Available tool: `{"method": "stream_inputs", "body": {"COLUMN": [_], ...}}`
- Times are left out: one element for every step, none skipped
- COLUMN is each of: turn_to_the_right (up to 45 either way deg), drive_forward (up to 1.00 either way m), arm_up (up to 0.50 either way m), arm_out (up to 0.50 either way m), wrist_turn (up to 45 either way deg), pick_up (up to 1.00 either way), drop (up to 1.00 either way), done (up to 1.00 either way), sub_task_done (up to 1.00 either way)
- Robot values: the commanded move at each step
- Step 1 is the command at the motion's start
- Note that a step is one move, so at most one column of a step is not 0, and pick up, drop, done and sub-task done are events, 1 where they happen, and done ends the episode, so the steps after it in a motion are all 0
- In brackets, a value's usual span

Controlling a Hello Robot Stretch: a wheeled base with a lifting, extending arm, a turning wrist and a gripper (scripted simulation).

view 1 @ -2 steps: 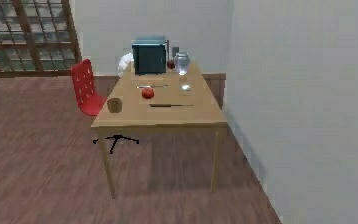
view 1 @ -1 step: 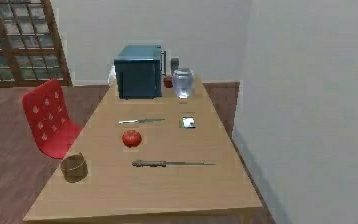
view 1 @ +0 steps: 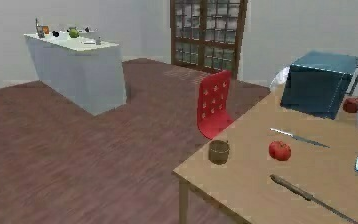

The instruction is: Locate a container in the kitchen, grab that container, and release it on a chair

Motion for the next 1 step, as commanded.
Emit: {"method": "stream_inputs", "body": {"turn_to_the_right": [-45.0], "drive_forward": [0.00], "arm_up": [0.00], "arm_out": [0.00], "wrist_turn": [0.0], "pick_up": [0.00], "drop": [0.00], "done": [0.00], "sub_task_done": [0.00]}}
